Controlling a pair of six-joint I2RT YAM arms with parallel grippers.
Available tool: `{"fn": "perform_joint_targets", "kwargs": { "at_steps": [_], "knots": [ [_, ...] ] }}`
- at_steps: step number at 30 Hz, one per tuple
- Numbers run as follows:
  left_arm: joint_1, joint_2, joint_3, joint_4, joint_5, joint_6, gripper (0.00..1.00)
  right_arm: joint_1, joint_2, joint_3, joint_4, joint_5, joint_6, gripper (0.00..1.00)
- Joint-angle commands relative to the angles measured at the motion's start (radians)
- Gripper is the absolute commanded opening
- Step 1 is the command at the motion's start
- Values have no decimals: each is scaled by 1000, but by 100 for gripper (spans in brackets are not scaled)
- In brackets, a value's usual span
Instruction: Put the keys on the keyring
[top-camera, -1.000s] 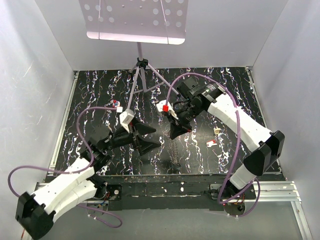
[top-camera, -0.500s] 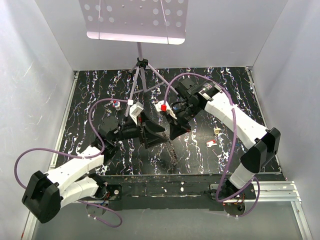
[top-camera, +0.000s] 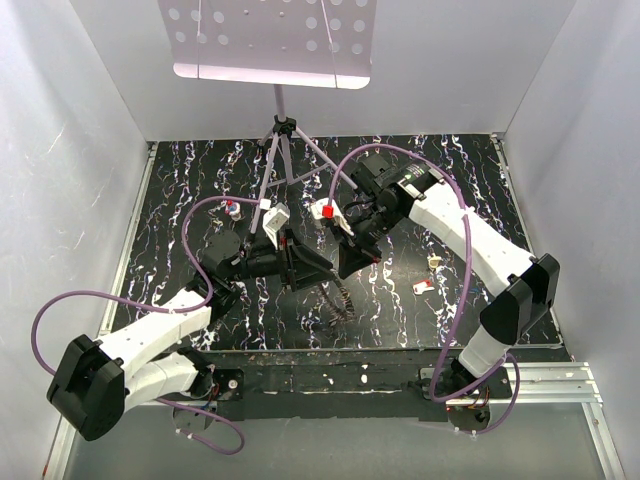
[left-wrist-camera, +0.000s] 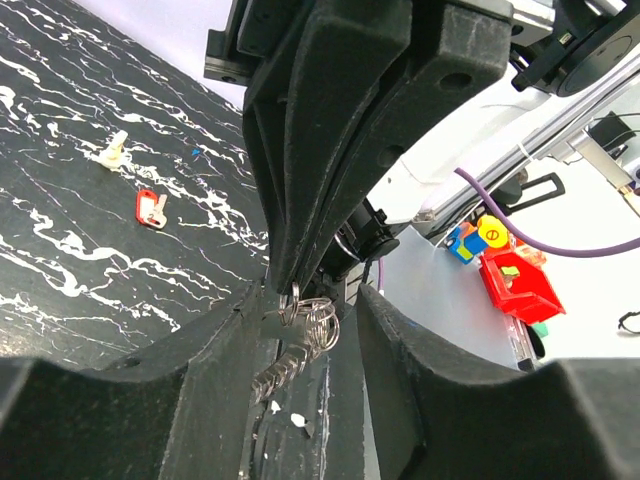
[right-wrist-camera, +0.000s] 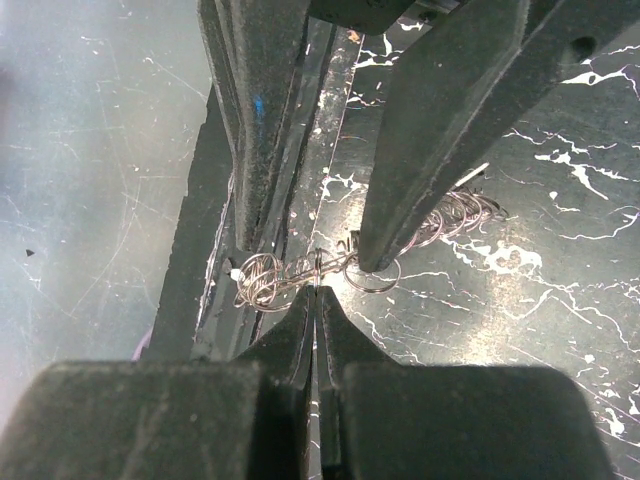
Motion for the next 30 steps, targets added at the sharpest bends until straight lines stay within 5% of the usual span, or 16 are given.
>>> {"fn": "perform_joint_targets", "kwargs": {
  "at_steps": [1,30],
  "knots": [
    [6,2,9,18,22,4,40,-6,11,45,-67,-58,13,1],
    [-9,37,18,-4,41,19,31,-17,12,45,-54,-74,32,1]
  ]
}}
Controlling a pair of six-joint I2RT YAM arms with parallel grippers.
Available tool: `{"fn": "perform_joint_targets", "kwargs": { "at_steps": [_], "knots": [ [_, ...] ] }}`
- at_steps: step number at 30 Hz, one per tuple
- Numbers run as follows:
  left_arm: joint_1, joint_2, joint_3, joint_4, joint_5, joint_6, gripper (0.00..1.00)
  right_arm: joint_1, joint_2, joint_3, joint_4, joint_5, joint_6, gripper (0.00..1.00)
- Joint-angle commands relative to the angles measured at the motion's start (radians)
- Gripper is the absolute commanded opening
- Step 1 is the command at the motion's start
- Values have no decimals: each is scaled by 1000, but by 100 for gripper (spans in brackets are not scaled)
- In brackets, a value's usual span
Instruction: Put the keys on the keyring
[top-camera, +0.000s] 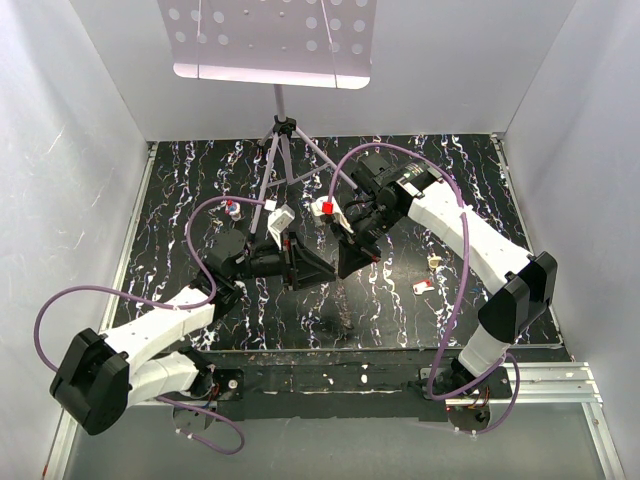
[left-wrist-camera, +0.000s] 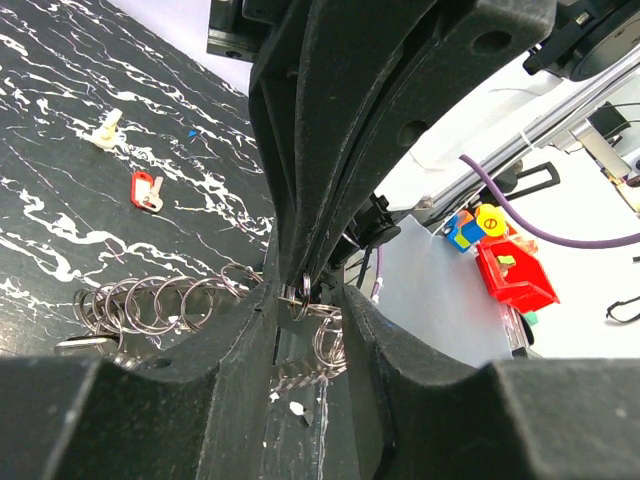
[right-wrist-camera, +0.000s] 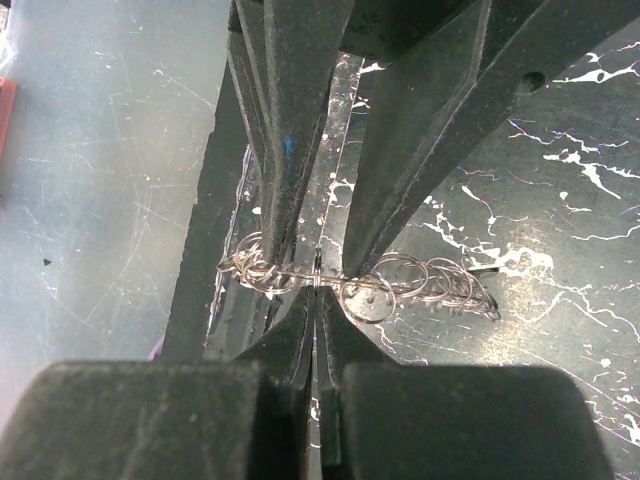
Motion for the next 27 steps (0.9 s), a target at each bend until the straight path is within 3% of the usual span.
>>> {"fn": "perform_joint_targets", "kwargs": {
  "at_steps": [1,27],
  "knots": [
    [-9,5,21,-3,17,18,30,-6,-2,44,-54,-49,9,1],
    [-30,-4,44,-62,-24,60,20,-7,4,39,-50,-52,22,1]
  ]
}}
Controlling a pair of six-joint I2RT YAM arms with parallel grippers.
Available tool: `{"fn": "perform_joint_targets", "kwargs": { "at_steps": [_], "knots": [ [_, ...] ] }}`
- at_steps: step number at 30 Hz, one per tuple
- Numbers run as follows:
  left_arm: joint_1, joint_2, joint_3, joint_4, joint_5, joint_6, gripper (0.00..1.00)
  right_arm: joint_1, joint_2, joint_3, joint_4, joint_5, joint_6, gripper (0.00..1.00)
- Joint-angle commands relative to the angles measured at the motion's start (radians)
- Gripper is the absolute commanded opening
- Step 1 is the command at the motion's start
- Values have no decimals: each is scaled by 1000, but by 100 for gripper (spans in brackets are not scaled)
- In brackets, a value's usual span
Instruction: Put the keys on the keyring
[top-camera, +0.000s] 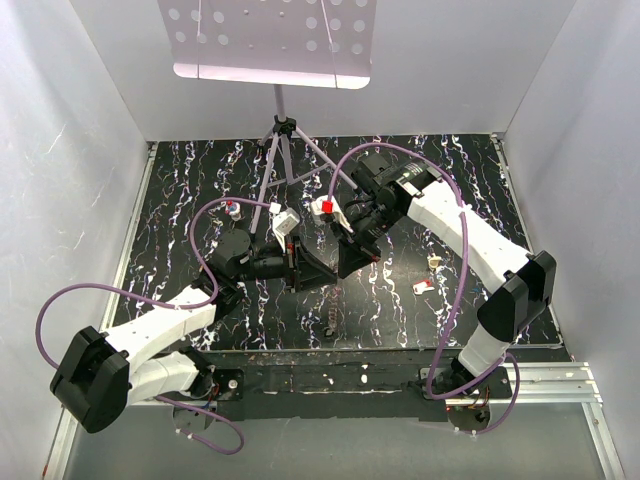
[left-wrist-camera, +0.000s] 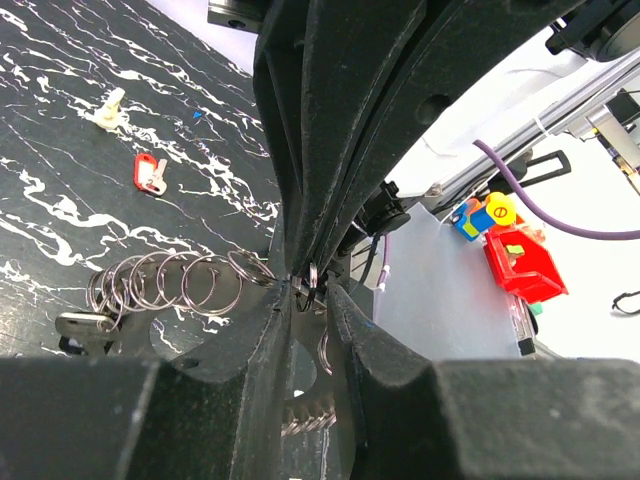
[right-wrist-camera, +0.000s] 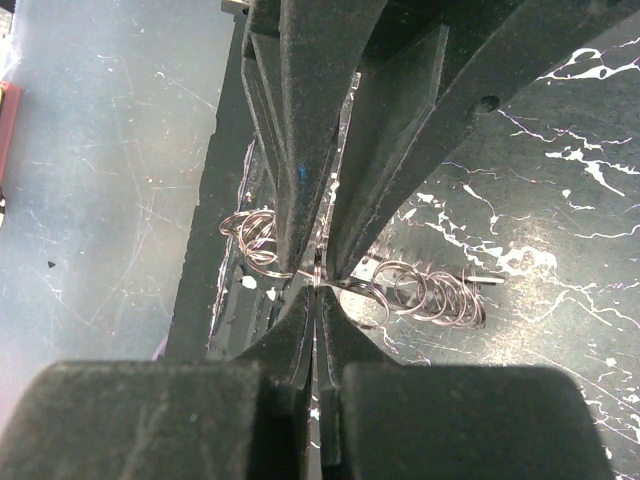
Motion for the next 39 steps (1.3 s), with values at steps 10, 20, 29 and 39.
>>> {"fn": "perform_joint_targets", "kwargs": {
  "at_steps": [10,20,29,39],
  "knots": [
    [-8,-29,30,27,-29,11,21,-3,2,39,-47,-51,15,1],
    [-11,-25,28,33,-31,11,19,-3,4,41,-47,-51,17,1],
    [-24,-9,31,42,-39,10,8,-3,4,39,-45,-53,17,1],
    [-30,-88,-55,117,-127,31,0,-3,-7,27,-28,-54,35,11]
  ]
}}
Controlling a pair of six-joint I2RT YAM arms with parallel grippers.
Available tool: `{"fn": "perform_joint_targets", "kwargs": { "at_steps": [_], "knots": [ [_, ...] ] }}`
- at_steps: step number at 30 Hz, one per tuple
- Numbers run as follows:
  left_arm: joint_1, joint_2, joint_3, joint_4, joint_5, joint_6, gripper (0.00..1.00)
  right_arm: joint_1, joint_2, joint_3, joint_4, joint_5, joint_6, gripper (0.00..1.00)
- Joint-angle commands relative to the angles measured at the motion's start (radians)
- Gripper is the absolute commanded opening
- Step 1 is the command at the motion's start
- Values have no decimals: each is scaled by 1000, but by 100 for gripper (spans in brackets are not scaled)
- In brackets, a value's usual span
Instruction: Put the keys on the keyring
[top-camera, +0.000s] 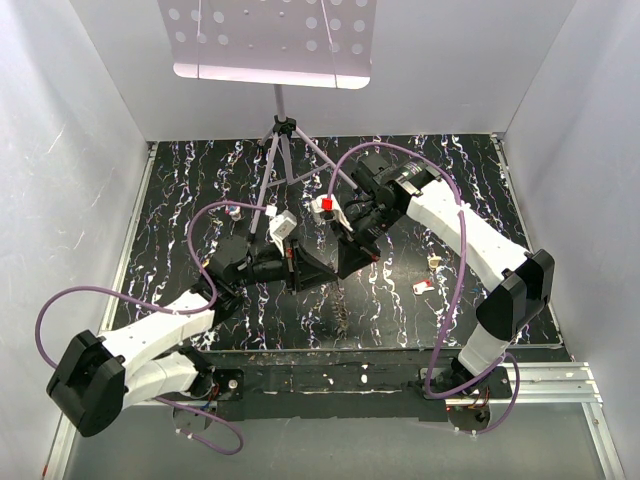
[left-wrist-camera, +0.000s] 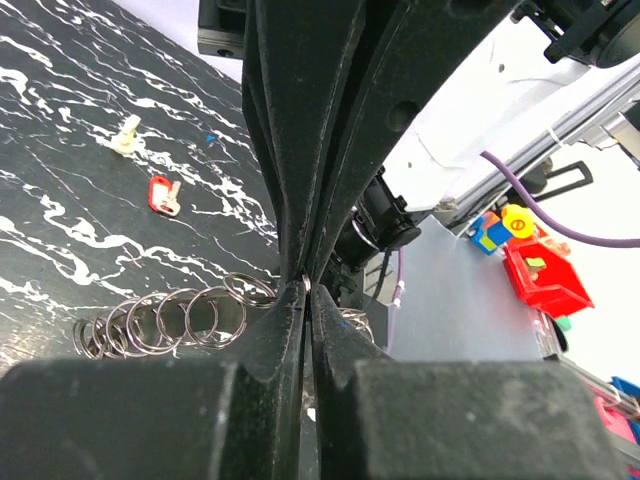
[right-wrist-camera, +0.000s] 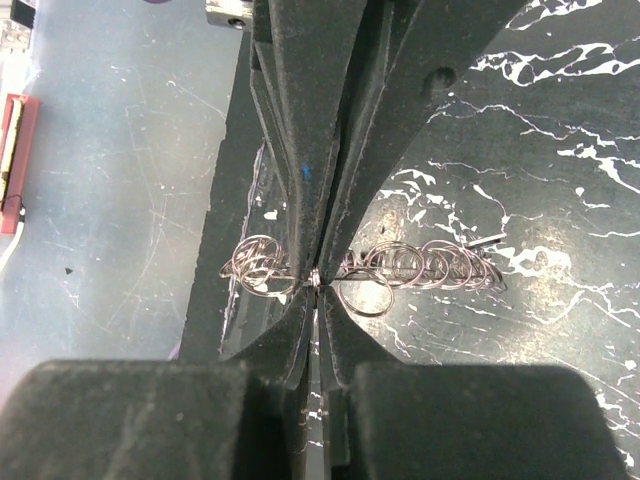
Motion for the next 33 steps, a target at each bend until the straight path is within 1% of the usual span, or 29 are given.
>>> {"fn": "perform_joint_targets", "kwargs": {
  "at_steps": [1,2,4,6,10,13,15,19,23,33],
  "knots": [
    [-7,-83,-52,98,-74,14,0,2,-19,24,-14,-42,24,25],
    [-6,-97,-65,109,-82,15,0,2,-22,25,-10,-44,28,35],
    [-7,-120,-88,135,-88,19,0,2,-28,27,-7,-50,33,46],
    [-6,-134,-112,172,-96,15,0,-1,-36,32,-5,-61,40,50],
    [-7,-166,-172,277,-122,2,0,-26,-62,35,6,-98,42,50],
    [-7,-177,-226,428,-149,-12,0,-32,-88,-10,68,-122,54,50],
    [-6,-182,-240,466,-158,-18,0,-33,-96,-33,99,-159,56,50],
    [-7,-174,-237,491,-160,-37,0,-33,-99,-45,153,-200,68,50],
    [-9,-179,-238,499,-169,-54,0,-33,-104,-59,219,-184,105,49],
    [-9,-200,-243,471,-231,-66,0,-29,-125,-87,251,-231,149,45]
  ]
}}
